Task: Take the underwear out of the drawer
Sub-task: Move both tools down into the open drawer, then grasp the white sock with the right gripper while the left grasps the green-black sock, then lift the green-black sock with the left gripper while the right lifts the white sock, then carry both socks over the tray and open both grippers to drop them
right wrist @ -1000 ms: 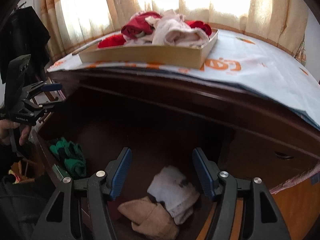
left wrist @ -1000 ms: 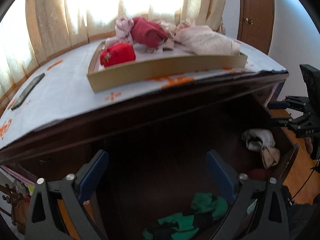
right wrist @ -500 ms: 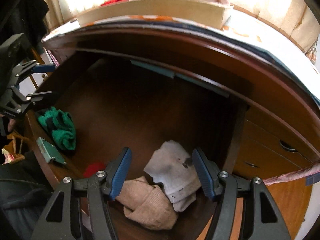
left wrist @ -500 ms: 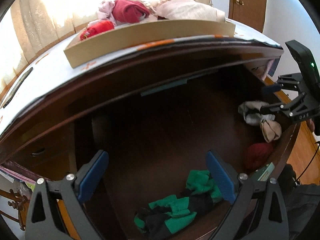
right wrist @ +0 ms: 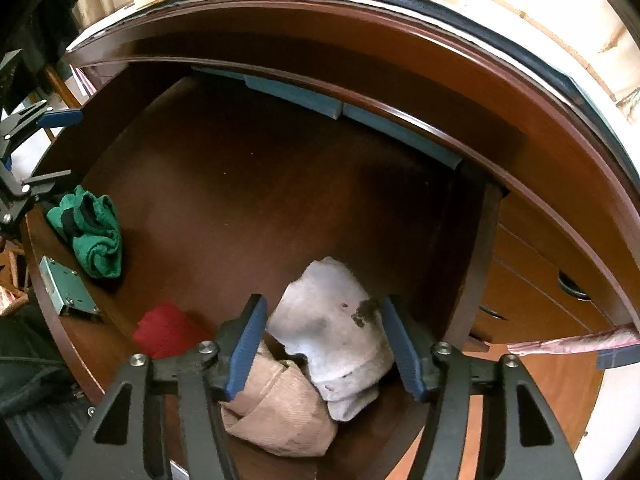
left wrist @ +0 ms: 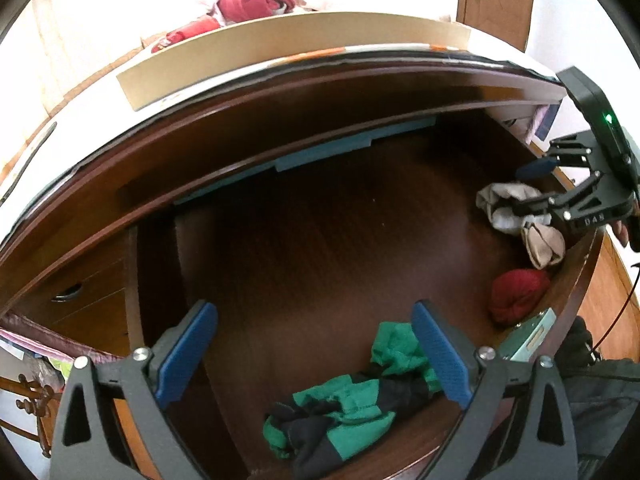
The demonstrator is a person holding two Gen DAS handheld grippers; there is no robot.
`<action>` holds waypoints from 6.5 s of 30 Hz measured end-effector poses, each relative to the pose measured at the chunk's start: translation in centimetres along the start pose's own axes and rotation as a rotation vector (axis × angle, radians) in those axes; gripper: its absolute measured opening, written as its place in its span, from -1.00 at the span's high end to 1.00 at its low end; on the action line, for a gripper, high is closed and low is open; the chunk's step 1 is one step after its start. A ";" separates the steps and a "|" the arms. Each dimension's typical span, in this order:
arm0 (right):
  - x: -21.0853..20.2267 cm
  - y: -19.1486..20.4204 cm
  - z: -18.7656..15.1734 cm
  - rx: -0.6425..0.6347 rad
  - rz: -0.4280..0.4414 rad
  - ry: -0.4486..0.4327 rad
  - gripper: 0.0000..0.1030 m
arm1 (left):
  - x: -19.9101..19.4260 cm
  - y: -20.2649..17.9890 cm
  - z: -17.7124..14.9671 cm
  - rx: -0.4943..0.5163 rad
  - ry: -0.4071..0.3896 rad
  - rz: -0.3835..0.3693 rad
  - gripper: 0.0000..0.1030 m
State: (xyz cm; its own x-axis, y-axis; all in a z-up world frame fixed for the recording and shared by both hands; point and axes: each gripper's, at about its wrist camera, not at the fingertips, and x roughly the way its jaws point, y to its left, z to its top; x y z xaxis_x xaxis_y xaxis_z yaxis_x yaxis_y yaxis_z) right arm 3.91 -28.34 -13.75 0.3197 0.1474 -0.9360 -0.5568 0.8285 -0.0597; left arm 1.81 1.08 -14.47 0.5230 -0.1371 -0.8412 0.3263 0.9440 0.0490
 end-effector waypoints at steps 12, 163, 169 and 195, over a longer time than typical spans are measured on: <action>2.1 2.2 0.6 -0.111 -0.057 0.069 0.22 | 1.3 -1.4 -0.6 0.059 0.086 -0.057 -0.93; -8.3 4.3 -2.7 -0.126 0.052 -0.355 0.82 | -2.6 -0.1 1.3 -0.143 -0.250 -0.101 0.80; -11.1 4.7 -2.1 -0.131 0.064 -0.452 0.82 | -4.3 0.0 2.2 -0.132 -0.298 -0.070 0.80; -18.0 4.5 1.6 -0.127 0.088 -0.677 0.82 | -10.1 1.1 6.6 -0.052 -0.454 0.021 0.82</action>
State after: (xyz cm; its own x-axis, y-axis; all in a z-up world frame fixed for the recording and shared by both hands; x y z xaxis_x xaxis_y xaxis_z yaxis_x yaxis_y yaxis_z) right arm -3.10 -26.36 3.35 0.6538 0.5502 -0.5195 -0.6751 0.7342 -0.0720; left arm 2.06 1.54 -2.37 0.8251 -0.2246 -0.5184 0.2779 0.9603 0.0263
